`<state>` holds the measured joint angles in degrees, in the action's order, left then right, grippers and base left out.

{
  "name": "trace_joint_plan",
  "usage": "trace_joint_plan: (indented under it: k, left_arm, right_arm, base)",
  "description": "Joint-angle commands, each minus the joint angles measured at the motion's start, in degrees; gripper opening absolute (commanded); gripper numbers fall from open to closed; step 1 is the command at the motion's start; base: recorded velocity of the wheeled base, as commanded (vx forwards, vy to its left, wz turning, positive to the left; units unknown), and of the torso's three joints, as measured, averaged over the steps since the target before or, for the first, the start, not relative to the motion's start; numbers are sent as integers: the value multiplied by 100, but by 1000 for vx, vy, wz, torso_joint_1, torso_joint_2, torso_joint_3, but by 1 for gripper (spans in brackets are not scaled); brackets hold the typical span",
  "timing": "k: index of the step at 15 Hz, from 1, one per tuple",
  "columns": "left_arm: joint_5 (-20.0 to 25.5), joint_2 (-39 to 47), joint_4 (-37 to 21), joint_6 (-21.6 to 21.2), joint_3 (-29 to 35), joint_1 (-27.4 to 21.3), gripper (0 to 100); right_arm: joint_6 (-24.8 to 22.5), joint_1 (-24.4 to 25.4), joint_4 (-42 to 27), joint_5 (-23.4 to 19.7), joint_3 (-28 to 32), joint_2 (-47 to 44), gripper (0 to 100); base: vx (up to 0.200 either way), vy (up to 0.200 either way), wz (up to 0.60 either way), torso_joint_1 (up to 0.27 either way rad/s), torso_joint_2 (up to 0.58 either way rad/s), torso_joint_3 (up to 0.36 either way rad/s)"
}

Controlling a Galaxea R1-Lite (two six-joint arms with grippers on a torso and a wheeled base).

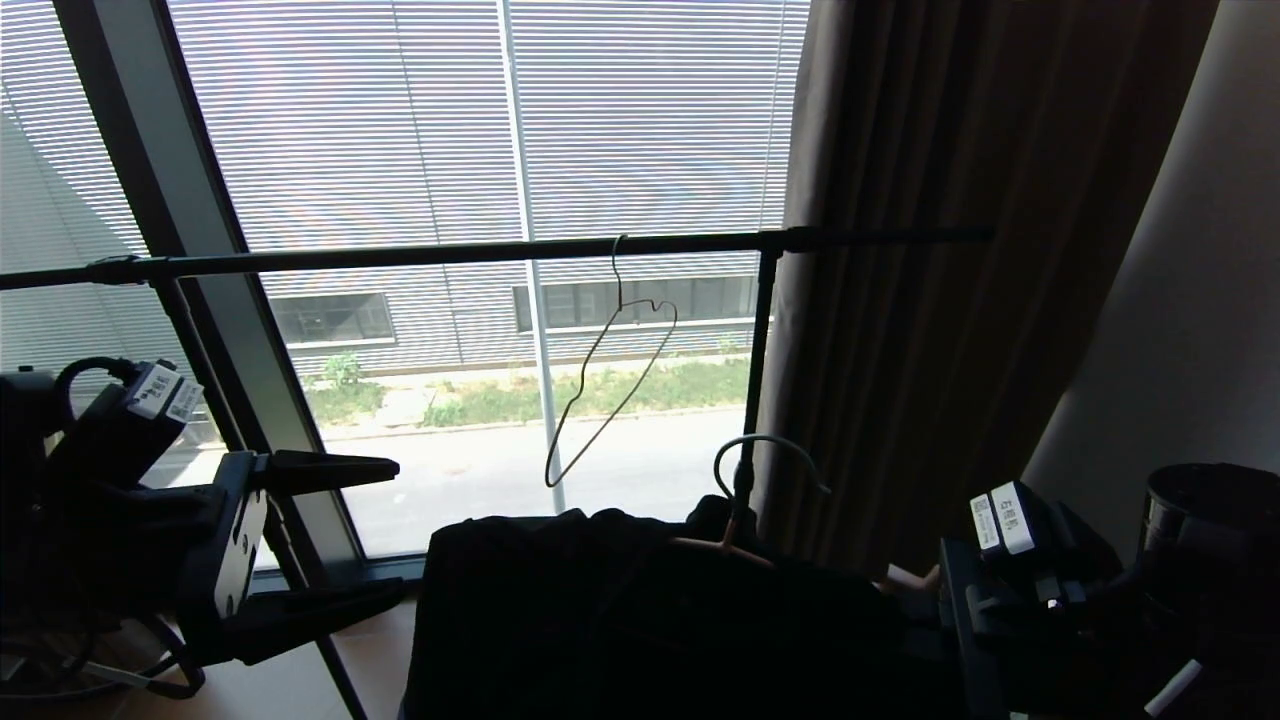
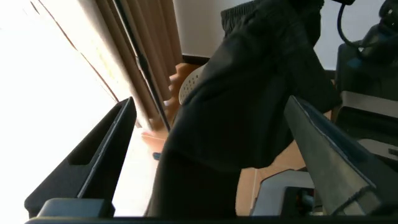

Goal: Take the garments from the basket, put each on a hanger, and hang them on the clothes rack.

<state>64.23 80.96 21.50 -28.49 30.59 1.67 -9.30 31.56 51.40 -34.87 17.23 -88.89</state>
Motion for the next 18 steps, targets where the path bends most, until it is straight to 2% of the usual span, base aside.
trace_joint_plan:
  k: [1, 3, 4, 8, 15, 18]
  left_arm:
    - [125, 386, 3, 1, -44, 158, 100]
    - [406, 702, 12, -8, -53, 220, 100]
    - [670, 1080, 152, -16, -53, 281, 100]
    - [828, 1537, 662, -16, -246, 202, 100]
    - [863, 1616, 908, -87, -589, 149, 100]
    - [863, 1634, 1172, -87, -791, 193, 100]
  right_arm:
    - [-1, -18, 11, -91, -9, 39, 0]
    - [-1, -141, 20, -337, -17, 65, 0]
    - [-1, -291, 20, -653, -9, 144, 0]
    - [7, -546, 28, -1145, 9, 241, 0]
    - [25, -660, 28, -1242, 35, 302, 0]
    - [25, -783, 28, -1435, 70, 311, 0]
  base:
    - [0, 0, 0, 0, 0, 0]
    - [0, 0, 0, 0, 0, 0]
    - [0, 0, 0, 0, 0, 0]
    - [0, 0, 0, 0, 0, 0]
    - [0, 0, 0, 0, 0, 0]
    - [0, 0, 0, 0, 0, 0]
